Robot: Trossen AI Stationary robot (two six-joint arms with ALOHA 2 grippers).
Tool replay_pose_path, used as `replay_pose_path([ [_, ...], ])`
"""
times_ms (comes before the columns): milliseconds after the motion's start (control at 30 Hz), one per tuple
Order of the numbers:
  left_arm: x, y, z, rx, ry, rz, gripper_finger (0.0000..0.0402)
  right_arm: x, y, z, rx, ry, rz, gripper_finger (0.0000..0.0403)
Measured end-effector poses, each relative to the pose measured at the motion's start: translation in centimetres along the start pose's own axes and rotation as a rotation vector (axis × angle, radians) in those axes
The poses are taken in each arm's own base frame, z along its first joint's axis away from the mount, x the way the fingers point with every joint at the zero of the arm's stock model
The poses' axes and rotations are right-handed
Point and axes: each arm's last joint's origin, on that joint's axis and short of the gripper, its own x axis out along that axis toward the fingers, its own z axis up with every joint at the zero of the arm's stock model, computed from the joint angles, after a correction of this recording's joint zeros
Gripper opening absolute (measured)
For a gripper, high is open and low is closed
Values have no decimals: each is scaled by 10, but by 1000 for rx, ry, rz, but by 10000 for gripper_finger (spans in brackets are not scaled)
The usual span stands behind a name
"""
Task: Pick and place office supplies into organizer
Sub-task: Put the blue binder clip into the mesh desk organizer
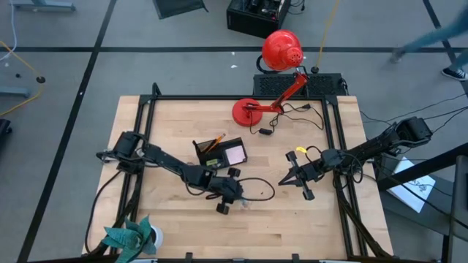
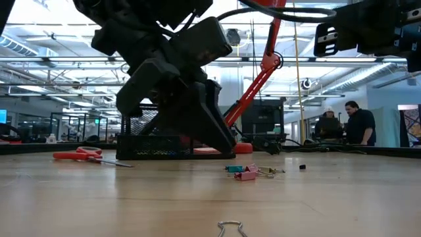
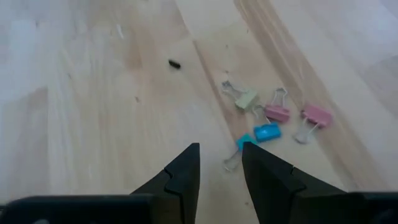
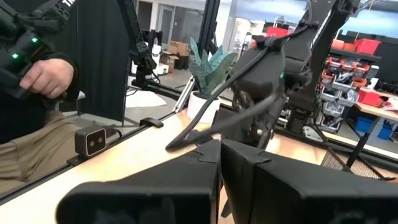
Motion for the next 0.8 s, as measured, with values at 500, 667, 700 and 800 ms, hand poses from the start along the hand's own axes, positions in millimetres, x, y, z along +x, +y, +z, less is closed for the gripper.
replay_pose_path([
  [500,4,11,1,75,-50,-37,127,0,-2,-1,-15,18,-63,4],
  [667,22,9,-10,75,-37,9,127,0,-2,-1,-15,21,-78,4],
  [700,27,9,-12,73,-41,12,127,0,-2,-1,-15,21,-78,4],
  [800,35,7,-17,61,-25,10,127,0,-2,-1,-12,20,-77,4],
])
